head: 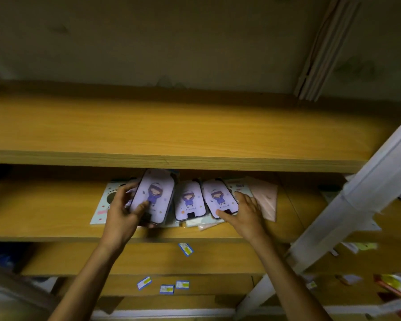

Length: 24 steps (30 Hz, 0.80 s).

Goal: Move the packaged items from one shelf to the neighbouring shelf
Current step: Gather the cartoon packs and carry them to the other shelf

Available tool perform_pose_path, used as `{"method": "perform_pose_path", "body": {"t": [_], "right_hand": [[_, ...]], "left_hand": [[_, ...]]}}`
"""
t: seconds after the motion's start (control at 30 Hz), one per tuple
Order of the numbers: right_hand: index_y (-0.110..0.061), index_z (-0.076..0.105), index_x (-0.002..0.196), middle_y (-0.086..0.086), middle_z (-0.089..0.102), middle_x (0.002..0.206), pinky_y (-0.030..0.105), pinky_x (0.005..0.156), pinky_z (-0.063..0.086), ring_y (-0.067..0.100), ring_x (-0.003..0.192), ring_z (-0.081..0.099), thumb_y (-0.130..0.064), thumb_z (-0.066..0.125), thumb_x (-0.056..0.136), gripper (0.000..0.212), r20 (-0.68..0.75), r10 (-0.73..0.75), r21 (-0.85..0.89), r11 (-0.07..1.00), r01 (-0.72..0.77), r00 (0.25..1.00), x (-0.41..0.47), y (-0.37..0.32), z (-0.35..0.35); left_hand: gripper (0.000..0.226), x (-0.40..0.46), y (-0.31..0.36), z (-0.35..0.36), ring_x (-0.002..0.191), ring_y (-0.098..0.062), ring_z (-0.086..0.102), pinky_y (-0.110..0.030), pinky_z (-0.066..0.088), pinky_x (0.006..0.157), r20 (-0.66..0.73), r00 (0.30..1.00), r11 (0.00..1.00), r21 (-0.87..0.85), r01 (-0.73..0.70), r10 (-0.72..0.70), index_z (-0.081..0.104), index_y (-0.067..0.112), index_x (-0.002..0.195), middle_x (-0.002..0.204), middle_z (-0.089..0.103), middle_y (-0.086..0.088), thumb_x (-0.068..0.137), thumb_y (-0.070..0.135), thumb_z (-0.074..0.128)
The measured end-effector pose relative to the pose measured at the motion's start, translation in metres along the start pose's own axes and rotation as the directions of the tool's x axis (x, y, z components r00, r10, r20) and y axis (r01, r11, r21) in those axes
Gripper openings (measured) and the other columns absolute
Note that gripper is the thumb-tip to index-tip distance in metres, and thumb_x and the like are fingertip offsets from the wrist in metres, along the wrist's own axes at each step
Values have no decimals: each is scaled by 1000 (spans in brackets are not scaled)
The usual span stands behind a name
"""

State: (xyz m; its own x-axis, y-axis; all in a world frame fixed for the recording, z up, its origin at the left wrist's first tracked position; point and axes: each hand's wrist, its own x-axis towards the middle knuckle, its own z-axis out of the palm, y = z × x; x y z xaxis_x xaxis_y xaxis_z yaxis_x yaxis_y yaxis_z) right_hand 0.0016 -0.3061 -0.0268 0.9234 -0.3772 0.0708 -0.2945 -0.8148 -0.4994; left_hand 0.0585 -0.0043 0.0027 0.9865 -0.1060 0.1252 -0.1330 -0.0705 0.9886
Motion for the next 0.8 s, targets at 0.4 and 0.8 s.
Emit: {"method": "perform_pose_path", "body": {"t": [0.4, 0.8], "right_hand": [[-16, 44, 138, 7, 48, 138, 38, 102, 38, 27, 126, 40, -56, 79, 64, 92, 104, 102, 105, 988, -113, 989, 10, 14, -12], [-23, 43, 104, 0, 54, 112, 33, 84, 48, 19, 105, 54, -41, 90, 55, 70, 190, 155, 302, 931, -208, 970, 9, 28, -16]], "left_hand": [[46, -16, 6, 33, 88, -23, 70, -41, 59, 52, 3, 1000, 999, -23, 24, -24, 46, 20, 126, 110, 65, 5, 87, 2, 63], [48, -23, 6, 46, 90, -10, 69, -28, 60, 58, -31, 999, 1000, 17, 20, -20, 48, 23, 126, 107, 60, 15, 86, 1, 64]]}}
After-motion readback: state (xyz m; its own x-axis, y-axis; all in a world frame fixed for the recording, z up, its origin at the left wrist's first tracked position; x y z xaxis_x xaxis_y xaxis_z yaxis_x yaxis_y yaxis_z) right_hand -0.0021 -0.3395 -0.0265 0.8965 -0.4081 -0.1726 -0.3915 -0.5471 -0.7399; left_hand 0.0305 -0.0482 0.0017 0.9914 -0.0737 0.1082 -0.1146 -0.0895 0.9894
